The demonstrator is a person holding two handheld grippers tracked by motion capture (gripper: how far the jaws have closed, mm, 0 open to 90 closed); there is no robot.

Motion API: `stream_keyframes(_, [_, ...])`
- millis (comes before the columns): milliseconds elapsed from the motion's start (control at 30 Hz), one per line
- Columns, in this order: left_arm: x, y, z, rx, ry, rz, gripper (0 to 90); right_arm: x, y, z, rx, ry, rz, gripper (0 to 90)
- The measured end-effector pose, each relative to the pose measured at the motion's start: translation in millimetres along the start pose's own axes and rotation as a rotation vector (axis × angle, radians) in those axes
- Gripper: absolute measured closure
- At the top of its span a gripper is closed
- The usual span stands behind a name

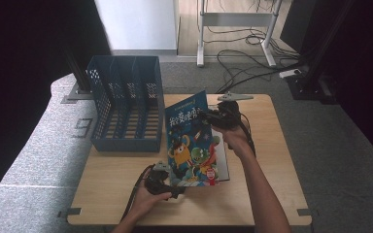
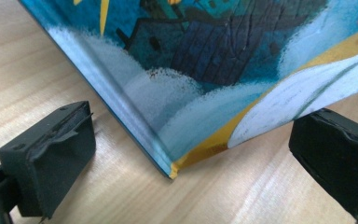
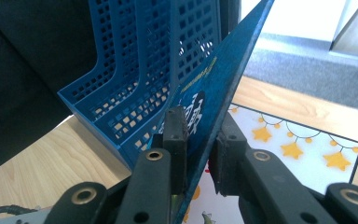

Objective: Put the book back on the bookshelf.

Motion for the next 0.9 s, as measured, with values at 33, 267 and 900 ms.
stream_keyframes(33, [0.6,0.8,-1.1,0.0,0.001,0.002,0.2,0.0,0.0,0.0,0.0,0.0,0.0,77.4])
stream_keyframes(267, [2.4,3.1,-3.2,0.001,0.01,0.003,0.2,-7.5,1.2,-1.3,-0.05,0.011,0.029,77.0])
stream_keyframes(900, [4.1,2.9,-1.9,0.018,0.032,0.009,0.3,-17.4,-5.3,-0.3,-0.045,0.036,0.073,77.2])
Point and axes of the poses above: each handheld gripper's, and its own axes: x roughly forward along the jaws, y roughly out of its top, z roughly to its right, the point moved 8 cm from there along x, roughly forward along the jaws, and after that the axes turned 10 degrees about y, right-handed, at the moved point
